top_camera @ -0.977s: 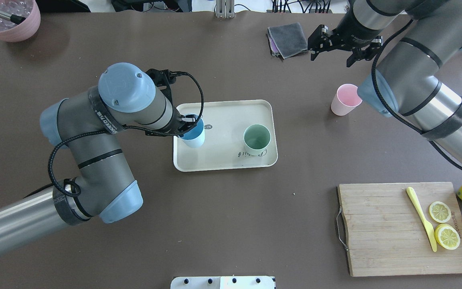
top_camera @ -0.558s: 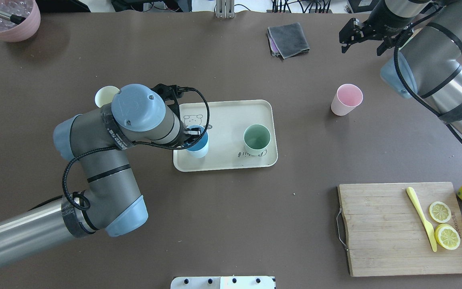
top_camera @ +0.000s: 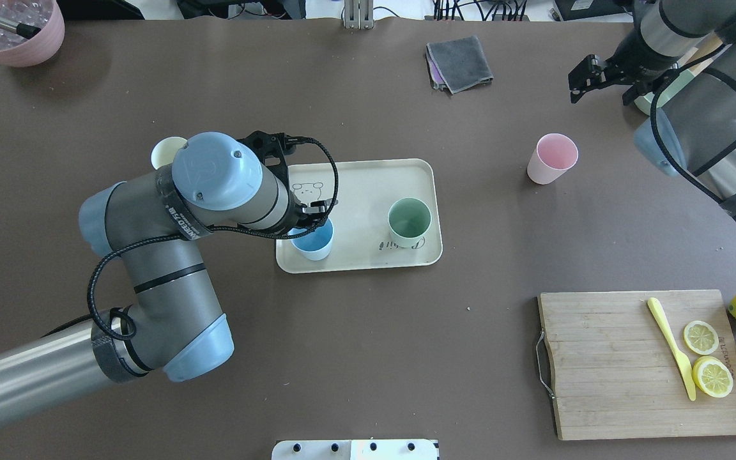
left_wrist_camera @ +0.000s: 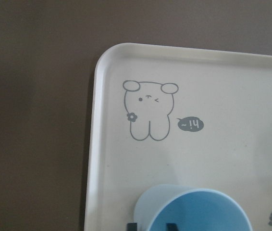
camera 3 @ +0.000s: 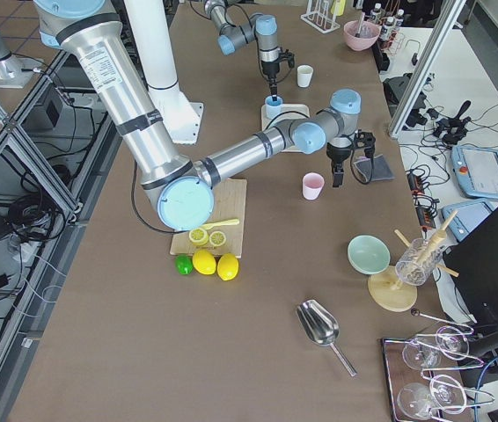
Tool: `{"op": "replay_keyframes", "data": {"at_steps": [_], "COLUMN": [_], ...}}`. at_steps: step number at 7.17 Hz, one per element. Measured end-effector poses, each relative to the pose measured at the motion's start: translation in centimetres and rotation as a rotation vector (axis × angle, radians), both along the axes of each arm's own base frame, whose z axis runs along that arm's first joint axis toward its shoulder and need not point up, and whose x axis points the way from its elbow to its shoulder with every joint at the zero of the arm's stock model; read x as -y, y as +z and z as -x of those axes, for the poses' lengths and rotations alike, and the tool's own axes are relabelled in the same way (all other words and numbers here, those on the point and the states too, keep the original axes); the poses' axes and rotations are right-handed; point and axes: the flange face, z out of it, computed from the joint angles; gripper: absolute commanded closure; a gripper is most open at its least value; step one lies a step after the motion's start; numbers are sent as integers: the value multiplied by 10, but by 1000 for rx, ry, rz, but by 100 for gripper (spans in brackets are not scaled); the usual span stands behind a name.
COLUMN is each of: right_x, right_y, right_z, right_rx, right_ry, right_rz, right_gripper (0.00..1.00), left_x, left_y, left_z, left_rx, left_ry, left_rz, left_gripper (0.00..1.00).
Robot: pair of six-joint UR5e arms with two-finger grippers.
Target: Place all cups on tray
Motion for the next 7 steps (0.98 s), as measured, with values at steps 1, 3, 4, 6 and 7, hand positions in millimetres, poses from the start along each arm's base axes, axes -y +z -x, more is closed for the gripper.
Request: {"op": "replay_keyframes", "data": {"at_steps": [1,3,4,6,7], "right_x": [-7,-20,-27,-36,-39], "right_y": [13,21,26,36,39], "right_z": [8,30,41,60,66], "right_rx": [8,20,24,19,16], "right_ry": [-2,-2,2,-5,-11], "right_rz": [4,32,38,39,44], "right_gripper": [0,0,0,65,100], "left_x": [12,45,62,86,91], "left_y": [-4,-10,-11,-9,-8], "left_z": [15,63,90,128,136], "left_rx": [-1,8,20,33,37], "left_ry": [-3,25,41,59,62], "left_rz": [-14,-31,-43,-60,-63], "left_gripper": [3,3,3,3,3]}}
